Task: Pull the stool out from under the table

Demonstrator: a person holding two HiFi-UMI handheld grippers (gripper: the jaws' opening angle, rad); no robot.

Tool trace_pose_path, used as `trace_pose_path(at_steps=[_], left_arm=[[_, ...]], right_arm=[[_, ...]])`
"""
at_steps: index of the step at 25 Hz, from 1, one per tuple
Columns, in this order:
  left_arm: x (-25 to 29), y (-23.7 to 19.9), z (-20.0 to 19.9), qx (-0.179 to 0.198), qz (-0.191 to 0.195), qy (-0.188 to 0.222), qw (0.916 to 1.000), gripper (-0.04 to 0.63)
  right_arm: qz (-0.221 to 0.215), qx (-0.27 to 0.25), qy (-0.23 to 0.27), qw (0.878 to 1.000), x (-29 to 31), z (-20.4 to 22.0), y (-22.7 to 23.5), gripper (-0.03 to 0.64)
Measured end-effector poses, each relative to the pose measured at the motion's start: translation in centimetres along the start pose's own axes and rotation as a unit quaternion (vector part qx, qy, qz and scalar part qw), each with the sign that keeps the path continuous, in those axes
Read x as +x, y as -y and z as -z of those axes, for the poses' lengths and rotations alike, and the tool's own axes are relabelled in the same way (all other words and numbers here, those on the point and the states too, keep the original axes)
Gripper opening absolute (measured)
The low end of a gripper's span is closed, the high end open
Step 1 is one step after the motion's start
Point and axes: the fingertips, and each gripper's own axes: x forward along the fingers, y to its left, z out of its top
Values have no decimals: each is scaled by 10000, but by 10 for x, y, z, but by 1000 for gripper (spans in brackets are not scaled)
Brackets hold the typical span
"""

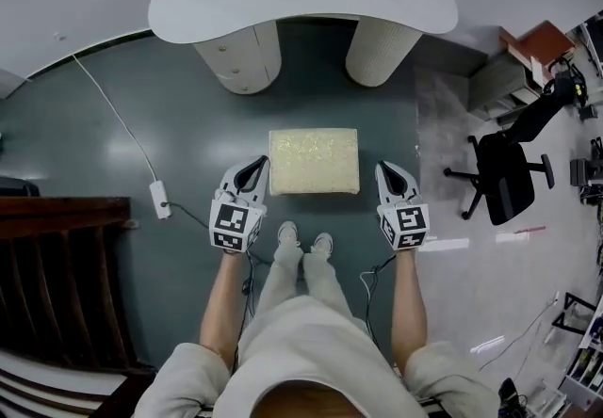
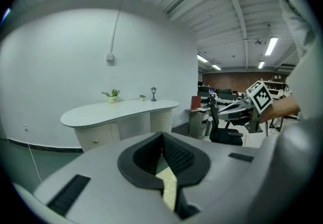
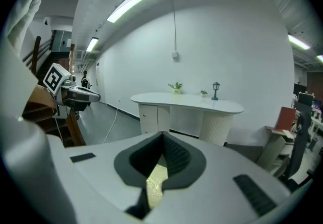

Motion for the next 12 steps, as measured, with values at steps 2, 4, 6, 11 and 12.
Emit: trace_pose_path(at_steps=[2,4,6,11,12], left_arm=[[-9,0,-23,29,7,69,10000,11],[-17,1,-39,36,37,94,9999,11],[-24,2,-52,68,60,105,9999,11],[-46,5,-75,193,74,139,9997,11],[-49,6,-78,217,82,144,9996,11]], right_arm=[[26,-32,77,10000,-9,-22,1,-3],[76,-23,141,9999,-19,-39,3,-3],[122,0,206,9997,-29,-55,3,-3],[238,-36,355,9991,-55,-83,1,-3],[270,-41,369,9989,-61,-87,2,-3]])
